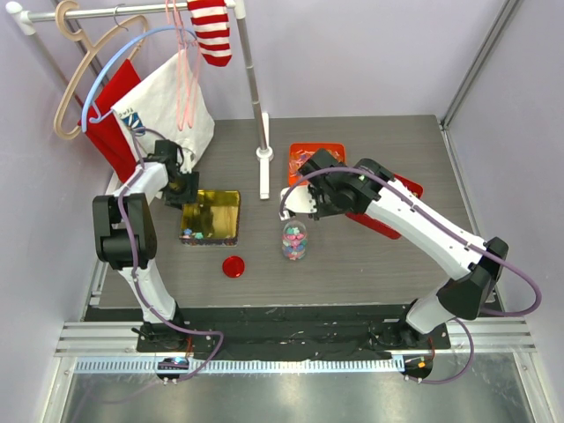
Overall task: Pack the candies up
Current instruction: Place the storage box at the center of the board, then place the spatula at the center of the board, then pick up the bottle lid at the center of the board.
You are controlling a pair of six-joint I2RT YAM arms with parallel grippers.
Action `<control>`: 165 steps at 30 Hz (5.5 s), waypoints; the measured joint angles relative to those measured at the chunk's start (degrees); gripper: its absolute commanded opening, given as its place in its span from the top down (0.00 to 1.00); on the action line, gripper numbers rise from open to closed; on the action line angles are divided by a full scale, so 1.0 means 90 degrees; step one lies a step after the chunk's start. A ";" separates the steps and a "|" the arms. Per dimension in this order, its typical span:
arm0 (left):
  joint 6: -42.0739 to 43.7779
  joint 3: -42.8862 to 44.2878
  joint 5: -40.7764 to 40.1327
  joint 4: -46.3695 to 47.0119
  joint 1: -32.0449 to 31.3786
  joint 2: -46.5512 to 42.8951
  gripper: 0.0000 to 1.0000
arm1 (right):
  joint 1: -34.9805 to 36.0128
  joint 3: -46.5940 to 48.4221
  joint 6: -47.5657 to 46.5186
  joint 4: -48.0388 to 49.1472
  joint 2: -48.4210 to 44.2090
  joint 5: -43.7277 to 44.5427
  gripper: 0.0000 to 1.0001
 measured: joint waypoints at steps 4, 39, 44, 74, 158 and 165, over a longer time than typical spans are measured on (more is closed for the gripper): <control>0.0010 -0.0012 0.0153 -0.0005 0.0000 -0.0102 0.26 | -0.0364 0.0000 0.0112 0.0389 0.0002 -0.0180 0.99; 0.2040 -0.2208 0.1668 0.0721 -0.1158 -0.2863 0.00 | -0.1717 -0.4398 0.3385 0.4719 -0.0588 -0.2620 0.93; 0.2688 -0.2883 0.1576 0.0797 -0.1957 -0.3504 0.00 | -0.1778 -0.4546 0.3422 0.4979 -0.0323 -0.2501 0.87; 0.4490 -0.4413 0.0797 0.1246 -0.3223 -0.4046 0.12 | -0.3060 -0.4762 0.3424 0.5083 -0.0738 -0.3048 0.63; 0.4974 -0.3980 0.1149 0.0107 -0.3325 -0.3514 0.41 | -0.3356 -0.4816 0.3237 0.5032 -0.1188 -0.3461 0.65; 0.4945 -0.3980 0.1039 0.0486 -0.3315 -0.3432 0.41 | -0.3373 -0.4816 0.3237 0.5017 -0.1188 -0.3487 0.65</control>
